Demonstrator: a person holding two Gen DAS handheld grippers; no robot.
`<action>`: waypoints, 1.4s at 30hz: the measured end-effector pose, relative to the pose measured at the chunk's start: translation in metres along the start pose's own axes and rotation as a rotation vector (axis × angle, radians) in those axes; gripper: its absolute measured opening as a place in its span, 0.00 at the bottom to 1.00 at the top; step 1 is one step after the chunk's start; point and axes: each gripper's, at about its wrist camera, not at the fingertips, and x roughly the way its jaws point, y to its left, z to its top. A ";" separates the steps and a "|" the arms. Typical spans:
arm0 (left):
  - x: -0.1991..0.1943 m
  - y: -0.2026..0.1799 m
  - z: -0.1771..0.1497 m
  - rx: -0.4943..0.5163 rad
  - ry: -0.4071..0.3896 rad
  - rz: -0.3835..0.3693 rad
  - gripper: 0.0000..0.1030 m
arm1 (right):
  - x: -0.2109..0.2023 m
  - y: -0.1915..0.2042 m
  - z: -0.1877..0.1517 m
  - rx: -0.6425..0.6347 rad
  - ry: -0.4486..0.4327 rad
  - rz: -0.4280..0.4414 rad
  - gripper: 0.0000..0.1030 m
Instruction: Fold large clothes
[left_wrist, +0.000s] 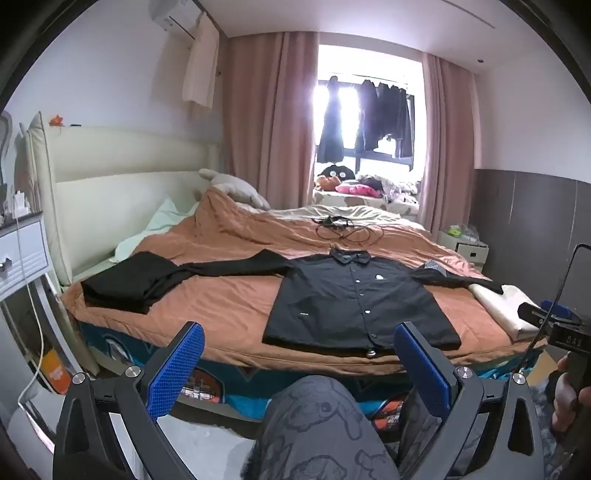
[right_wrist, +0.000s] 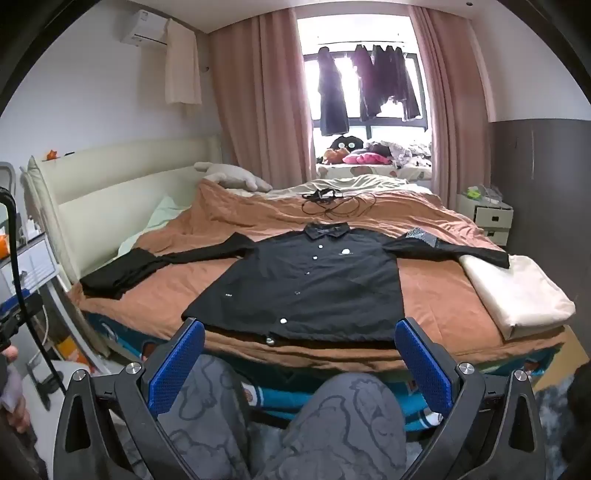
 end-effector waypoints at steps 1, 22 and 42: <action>-0.002 0.000 -0.001 0.005 -0.037 -0.009 1.00 | 0.001 0.001 0.000 0.000 0.001 -0.002 1.00; -0.012 -0.001 -0.006 -0.010 -0.052 -0.022 1.00 | -0.009 0.005 0.003 -0.013 -0.038 0.004 1.00; -0.016 0.004 -0.005 -0.013 -0.055 -0.015 1.00 | -0.010 0.006 -0.003 -0.023 -0.045 -0.002 1.00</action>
